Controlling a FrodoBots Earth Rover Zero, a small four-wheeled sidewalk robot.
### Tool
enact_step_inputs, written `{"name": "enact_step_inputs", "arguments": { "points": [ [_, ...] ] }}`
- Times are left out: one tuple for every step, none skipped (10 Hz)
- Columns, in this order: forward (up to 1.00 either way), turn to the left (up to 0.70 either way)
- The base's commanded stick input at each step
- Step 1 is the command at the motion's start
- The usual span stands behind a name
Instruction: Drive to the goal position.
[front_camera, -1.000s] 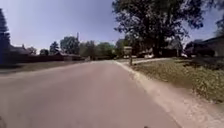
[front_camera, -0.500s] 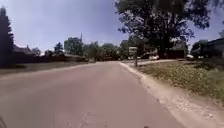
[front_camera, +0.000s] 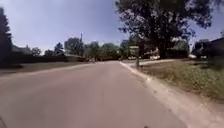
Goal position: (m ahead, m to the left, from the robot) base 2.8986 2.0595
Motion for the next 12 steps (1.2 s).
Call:
{"name": "enact_step_inputs", "arguments": {
  "points": [
    [0.7, 0.0],
    [0.7, 0.0],
    [0.7, 0.0],
    [0.7, 0.0],
    [0.7, 0.0],
    [0.7, 0.0],
    [0.7, 0.0],
    [0.7, 0.0],
    [0.7, -0.14],
    [0.7, -0.35],
    [0.7, -0.17],
    [0.7, 0.0]
  ]
}}
